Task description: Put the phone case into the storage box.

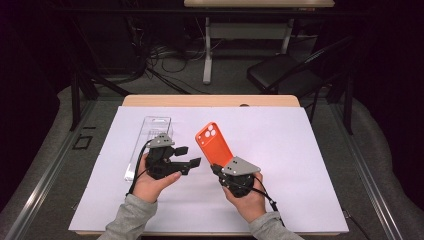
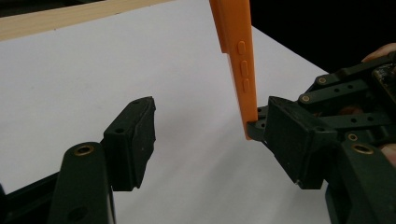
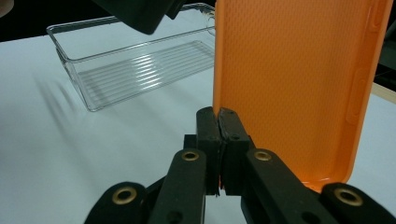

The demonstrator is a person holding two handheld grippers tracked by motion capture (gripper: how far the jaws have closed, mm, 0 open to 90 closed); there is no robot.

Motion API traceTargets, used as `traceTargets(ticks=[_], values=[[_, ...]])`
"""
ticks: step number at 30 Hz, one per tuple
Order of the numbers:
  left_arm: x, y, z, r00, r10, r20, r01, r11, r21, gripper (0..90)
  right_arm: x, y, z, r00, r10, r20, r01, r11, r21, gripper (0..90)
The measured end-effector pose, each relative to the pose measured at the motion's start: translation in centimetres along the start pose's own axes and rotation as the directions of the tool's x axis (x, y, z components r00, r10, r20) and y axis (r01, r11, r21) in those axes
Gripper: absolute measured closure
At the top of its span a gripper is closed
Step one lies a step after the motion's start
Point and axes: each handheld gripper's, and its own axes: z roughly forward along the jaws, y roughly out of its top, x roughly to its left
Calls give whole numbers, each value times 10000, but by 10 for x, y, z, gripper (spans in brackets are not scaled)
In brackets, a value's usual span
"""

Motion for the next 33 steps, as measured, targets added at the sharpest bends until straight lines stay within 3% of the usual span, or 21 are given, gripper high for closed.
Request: traceTargets(ticks=[12,17,23,29,33], values=[[-4,-2,2,9975,-439,561,457,9985,-306,388,7,-1,2,9999,-52,-131,51,10000,-39,888],[-2,-5,4,9915,-965,874,1000,9943,-364,415,11,-1,3,9997,-89,-236,88,9999,-56,888],[0,-8,6,9864,-1283,1029,1330,9903,-407,488,15,0,4,9992,-107,-384,103,9999,-105,888],[-1,-8,5,9861,-1238,1108,1298,9904,-485,539,18,0,4,9986,-165,-497,160,9998,-92,888],[0,-9,7,9818,-1375,1310,1446,9884,-462,554,20,0,4,9983,-172,-564,164,9998,-143,888]])
